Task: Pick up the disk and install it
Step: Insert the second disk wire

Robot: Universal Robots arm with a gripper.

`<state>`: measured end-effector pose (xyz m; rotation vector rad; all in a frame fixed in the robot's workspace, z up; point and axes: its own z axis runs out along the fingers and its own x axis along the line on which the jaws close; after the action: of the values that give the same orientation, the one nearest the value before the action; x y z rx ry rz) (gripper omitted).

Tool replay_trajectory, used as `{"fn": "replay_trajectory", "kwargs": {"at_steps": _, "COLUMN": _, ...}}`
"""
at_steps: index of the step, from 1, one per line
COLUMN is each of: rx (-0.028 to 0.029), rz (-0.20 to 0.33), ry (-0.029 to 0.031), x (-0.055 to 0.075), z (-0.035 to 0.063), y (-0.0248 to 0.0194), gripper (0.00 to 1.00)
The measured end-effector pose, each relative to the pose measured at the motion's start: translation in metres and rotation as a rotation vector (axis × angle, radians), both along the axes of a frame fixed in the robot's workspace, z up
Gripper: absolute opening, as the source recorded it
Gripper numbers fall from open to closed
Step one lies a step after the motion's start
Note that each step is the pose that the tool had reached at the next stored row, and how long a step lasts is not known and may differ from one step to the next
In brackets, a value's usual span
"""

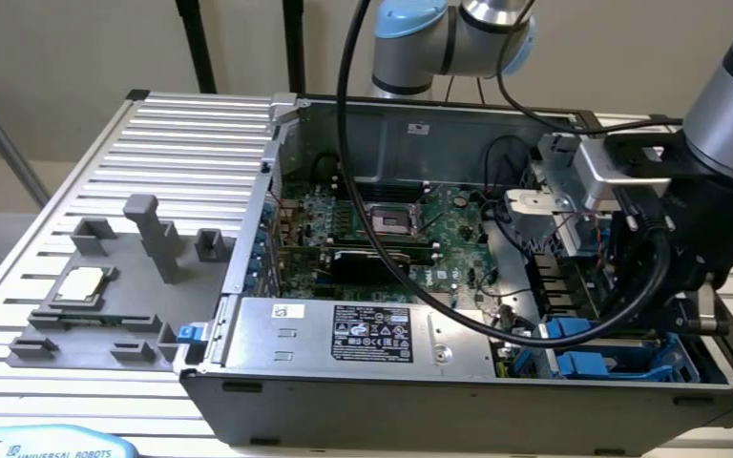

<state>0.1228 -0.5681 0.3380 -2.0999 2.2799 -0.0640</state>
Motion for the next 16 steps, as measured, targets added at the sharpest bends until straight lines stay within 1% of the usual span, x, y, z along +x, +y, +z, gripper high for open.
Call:
{"fn": "replay_trajectory", "kwargs": {"at_steps": 5, "rx": -0.0003, "rz": 0.0, "ry": 0.0056, "x": 0.0006, "z": -0.0018, "y": 0.0, "gripper": 0.16}}
{"fn": "replay_trajectory", "kwargs": {"at_steps": 10, "rx": 0.0007, "rz": 0.0, "ry": 0.0072, "x": 0.0007, "z": -0.0023, "y": -0.0001, "gripper": 0.18}}
{"fn": "replay_trajectory", "kwargs": {"at_steps": 11, "rx": 0.0005, "rz": 0.0, "ry": 0.0073, "x": 0.0006, "z": -0.0021, "y": -0.0002, "gripper": 0.24}}
{"fn": "replay_trajectory", "kwargs": {"at_steps": 16, "rx": 0.0001, "rz": 0.0, "ry": 0.0073, "x": -0.0008, "z": 0.0013, "y": -0.0005, "gripper": 0.24}}
